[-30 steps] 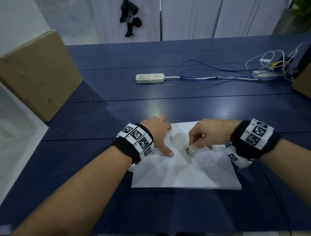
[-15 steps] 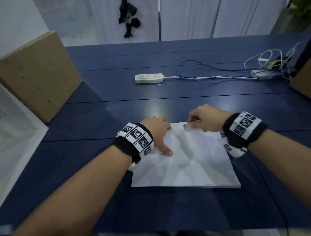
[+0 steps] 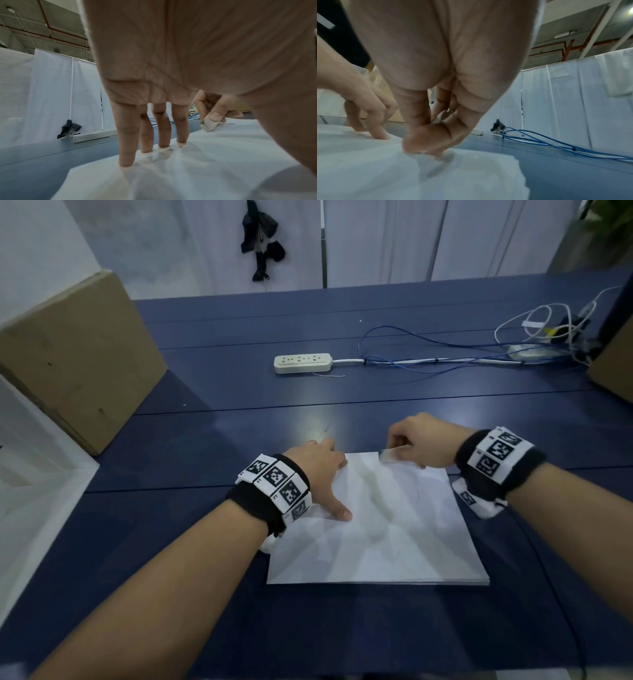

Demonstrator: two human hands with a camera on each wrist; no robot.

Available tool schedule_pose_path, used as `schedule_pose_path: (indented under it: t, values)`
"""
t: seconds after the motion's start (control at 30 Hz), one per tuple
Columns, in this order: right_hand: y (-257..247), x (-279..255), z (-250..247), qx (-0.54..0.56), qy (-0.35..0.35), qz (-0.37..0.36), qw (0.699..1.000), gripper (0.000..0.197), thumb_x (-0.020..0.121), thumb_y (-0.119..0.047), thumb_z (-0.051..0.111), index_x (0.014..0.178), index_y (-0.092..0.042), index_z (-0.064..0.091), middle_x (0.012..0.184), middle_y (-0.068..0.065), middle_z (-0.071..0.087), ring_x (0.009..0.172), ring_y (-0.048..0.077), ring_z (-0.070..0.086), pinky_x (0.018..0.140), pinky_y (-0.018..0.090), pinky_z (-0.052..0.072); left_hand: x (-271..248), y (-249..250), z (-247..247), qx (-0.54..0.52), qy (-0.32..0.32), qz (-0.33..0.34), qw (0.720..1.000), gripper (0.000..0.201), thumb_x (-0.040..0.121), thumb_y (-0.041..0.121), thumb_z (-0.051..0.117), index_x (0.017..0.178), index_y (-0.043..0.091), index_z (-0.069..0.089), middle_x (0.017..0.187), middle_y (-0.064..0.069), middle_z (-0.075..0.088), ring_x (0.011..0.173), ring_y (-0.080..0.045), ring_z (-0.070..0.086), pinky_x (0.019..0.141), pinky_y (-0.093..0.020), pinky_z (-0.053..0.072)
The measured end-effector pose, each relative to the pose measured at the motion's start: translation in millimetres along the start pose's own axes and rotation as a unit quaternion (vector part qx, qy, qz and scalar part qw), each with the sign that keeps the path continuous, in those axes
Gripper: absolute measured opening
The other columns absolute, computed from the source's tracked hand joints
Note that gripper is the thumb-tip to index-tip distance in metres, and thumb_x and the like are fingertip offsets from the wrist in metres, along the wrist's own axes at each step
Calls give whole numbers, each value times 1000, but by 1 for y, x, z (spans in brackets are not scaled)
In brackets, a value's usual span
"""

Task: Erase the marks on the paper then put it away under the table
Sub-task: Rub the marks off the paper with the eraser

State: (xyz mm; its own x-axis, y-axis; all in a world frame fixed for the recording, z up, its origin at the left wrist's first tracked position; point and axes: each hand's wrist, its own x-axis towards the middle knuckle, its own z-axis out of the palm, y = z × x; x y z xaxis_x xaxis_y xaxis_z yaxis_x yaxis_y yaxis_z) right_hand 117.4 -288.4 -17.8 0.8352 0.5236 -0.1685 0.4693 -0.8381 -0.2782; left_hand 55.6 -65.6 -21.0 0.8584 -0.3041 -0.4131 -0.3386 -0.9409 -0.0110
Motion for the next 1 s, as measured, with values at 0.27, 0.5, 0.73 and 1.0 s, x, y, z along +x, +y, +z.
schedule_pose_path:
  t: [0.27, 0.5, 0.73, 1.0]
  values:
    - [-10, -15, 3, 21, -131, -53, 990, 14, 89, -37, 70, 88, -23, 70, 78, -3, 74, 47, 4, 61, 57, 17, 46, 0, 1, -1, -1, -3, 1, 1000, 102, 57, 75, 75, 139, 23, 44, 122, 3, 44, 115, -20, 46, 88, -43, 50]
    - [-7, -21, 3, 58, -144, -40, 987, 17, 89, -39, 70, 85, -23, 70, 75, 1, 73, 50, 7, 63, 58, 16, 47, -1, 1, -1, -4, -1, -7, 1000, 100, 57, 75, 75, 138, 23, 44, 122, 4, 43, 114, -20, 45, 86, -42, 50]
    - [2, -5, 2, 10, -1, 2, 1000, 27, 87, -49, 67, 83, -22, 66, 55, -11, 64, 51, 12, 65, 63, 29, 55, -1, 1, 0, -21, 1, 8, 1000, 104, 60, 71, 76, 146, 30, 35, 125, 3, 41, 118, -20, 43, 86, -36, 45]
    - [-11, -21, 5, 40, -162, -59, 984, 19, 86, -42, 71, 88, -23, 72, 79, -2, 74, 52, 10, 64, 56, 17, 49, 1, -1, 2, -28, 1, 9, 1000, 101, 59, 71, 77, 145, 34, 37, 122, 4, 40, 116, -21, 43, 84, -36, 45]
